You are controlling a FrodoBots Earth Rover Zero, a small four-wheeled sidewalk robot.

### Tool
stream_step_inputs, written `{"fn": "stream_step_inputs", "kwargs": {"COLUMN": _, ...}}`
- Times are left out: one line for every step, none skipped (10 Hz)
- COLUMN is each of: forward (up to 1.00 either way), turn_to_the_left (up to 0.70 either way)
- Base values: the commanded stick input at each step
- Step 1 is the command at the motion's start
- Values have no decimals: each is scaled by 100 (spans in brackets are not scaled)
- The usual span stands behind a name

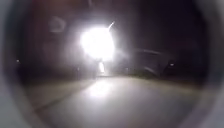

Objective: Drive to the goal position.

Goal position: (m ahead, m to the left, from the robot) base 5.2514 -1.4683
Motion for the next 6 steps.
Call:
{"fn": "stream_step_inputs", "kwargs": {"forward": 100, "turn_to_the_left": 5}}
{"fn": "stream_step_inputs", "kwargs": {"forward": 100, "turn_to_the_left": 5}}
{"fn": "stream_step_inputs", "kwargs": {"forward": 100, "turn_to_the_left": 4}}
{"fn": "stream_step_inputs", "kwargs": {"forward": 100, "turn_to_the_left": 4}}
{"fn": "stream_step_inputs", "kwargs": {"forward": 100, "turn_to_the_left": 4}}
{"fn": "stream_step_inputs", "kwargs": {"forward": 100, "turn_to_the_left": 4}}
